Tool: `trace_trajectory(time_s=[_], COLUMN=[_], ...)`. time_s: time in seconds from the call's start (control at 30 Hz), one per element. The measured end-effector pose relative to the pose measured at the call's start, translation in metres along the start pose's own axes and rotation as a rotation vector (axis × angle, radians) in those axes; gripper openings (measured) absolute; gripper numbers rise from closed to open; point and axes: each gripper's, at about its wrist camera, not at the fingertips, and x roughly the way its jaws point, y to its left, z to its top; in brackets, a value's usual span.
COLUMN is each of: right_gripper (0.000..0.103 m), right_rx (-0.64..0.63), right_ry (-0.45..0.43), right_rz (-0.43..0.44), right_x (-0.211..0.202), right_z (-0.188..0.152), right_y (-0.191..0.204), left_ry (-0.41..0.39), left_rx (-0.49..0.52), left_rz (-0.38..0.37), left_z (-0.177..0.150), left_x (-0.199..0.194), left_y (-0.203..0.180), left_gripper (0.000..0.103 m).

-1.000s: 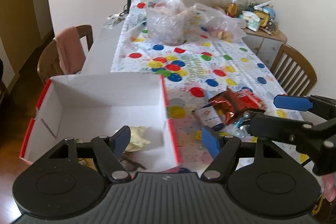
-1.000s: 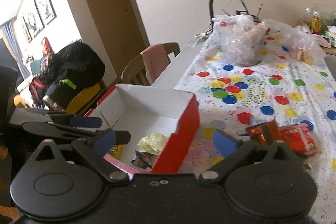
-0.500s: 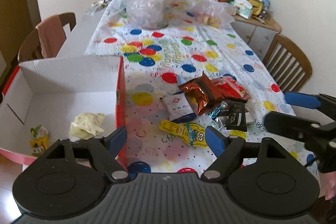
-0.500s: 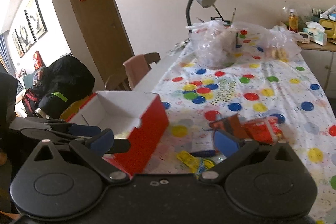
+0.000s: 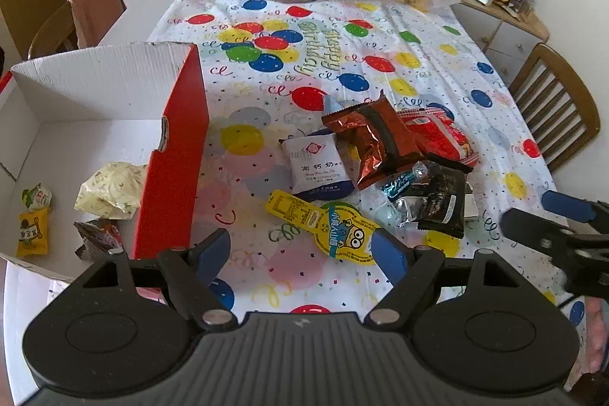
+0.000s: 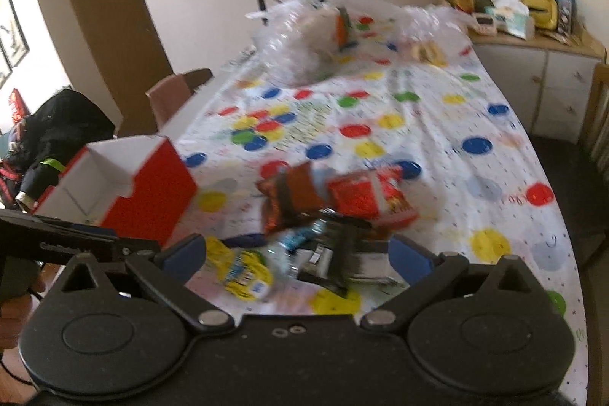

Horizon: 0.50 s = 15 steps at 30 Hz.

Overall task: Organize snacks
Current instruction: 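Move both grippers back over the remaining snacks on the table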

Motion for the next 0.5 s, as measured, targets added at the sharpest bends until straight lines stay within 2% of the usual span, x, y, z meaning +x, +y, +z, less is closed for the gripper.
trace_trajectory(time_s=[0.2, 0.33, 0.4, 0.5], right_gripper=[0.097, 0.083, 0.081, 0.072], right_rx=[0.014, 0.015, 0.025, 0.037], right_ry=[0.067, 0.108, 0.123, 0.158], right_rz=[-0.018, -0.022, -0.024, -0.033], right_x=[0.036, 0.064, 0.076, 0.092], right_z=[-0.002, -0.002, 0.000, 0.003], right_y=[-0.017, -0.021, -0.022, -0.024], left_ry=[0.017, 0.035, 0.046, 0.068], left_rx=[-0.004, -0.020, -0.034, -0.064], left_rz=[0.043, 0.065, 0.070, 0.074], left_z=[0.001, 0.003, 0.004, 0.006], left_x=[0.010, 0.019, 0.023, 0.030], left_y=[-0.008, -0.010, -0.010, -0.009], left_gripper=[0.081, 0.081, 0.081, 0.081])
